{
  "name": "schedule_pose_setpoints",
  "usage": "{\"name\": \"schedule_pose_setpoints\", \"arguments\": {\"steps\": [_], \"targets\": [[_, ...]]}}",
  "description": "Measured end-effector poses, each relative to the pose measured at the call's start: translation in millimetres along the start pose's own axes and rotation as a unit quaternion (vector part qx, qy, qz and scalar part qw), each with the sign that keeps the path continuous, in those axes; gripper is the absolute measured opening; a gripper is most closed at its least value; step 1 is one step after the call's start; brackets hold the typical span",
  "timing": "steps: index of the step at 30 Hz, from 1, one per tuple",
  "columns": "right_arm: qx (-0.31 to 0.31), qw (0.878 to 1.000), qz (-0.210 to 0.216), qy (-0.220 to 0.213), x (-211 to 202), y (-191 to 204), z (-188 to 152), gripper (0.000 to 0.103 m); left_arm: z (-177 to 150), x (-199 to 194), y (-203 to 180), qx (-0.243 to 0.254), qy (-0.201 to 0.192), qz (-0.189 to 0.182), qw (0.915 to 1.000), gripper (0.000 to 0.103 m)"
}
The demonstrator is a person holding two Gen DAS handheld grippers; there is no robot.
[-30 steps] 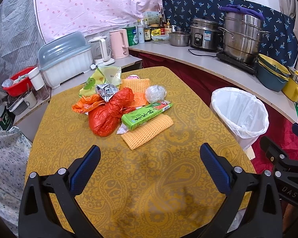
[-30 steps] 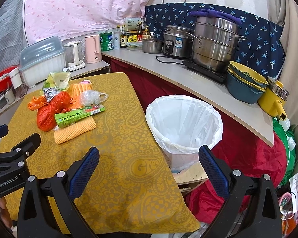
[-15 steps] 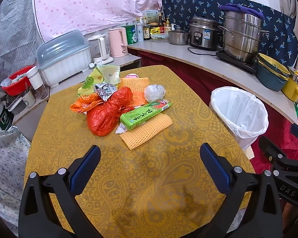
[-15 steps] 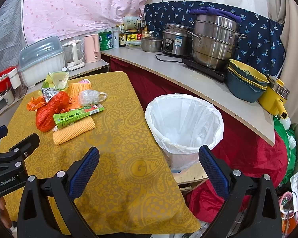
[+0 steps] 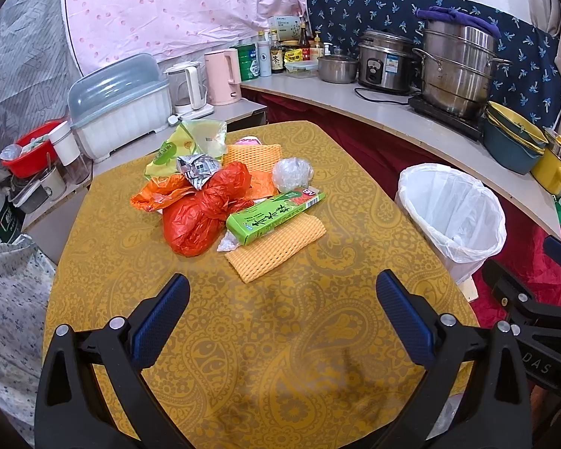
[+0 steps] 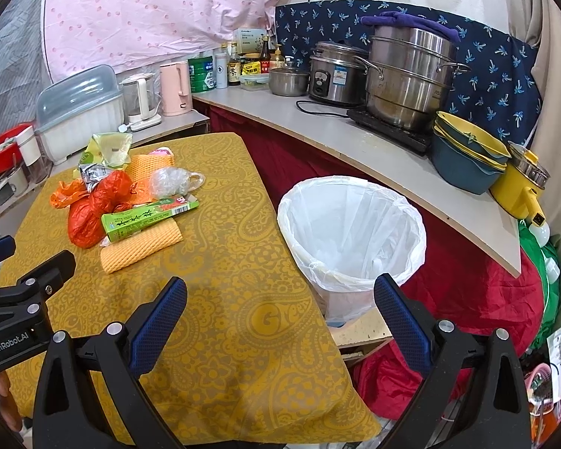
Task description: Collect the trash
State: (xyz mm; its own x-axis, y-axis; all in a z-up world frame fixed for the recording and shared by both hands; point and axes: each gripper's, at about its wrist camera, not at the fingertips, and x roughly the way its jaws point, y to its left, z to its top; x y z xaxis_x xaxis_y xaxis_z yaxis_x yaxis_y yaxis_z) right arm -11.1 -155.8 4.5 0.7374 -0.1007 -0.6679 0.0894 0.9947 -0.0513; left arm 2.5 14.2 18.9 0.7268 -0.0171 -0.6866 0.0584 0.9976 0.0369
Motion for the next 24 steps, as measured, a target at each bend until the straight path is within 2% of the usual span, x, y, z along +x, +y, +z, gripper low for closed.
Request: {"name": "schedule_pose_setpoints", "arguments": {"steps": [24], "targets": [[0.008,1.0,-0.015,0.003,9.9,6.0,4.1,0.096,7.2,10.1,12.4,-0.004,0.009,-0.006,0.9999,0.095]]}}
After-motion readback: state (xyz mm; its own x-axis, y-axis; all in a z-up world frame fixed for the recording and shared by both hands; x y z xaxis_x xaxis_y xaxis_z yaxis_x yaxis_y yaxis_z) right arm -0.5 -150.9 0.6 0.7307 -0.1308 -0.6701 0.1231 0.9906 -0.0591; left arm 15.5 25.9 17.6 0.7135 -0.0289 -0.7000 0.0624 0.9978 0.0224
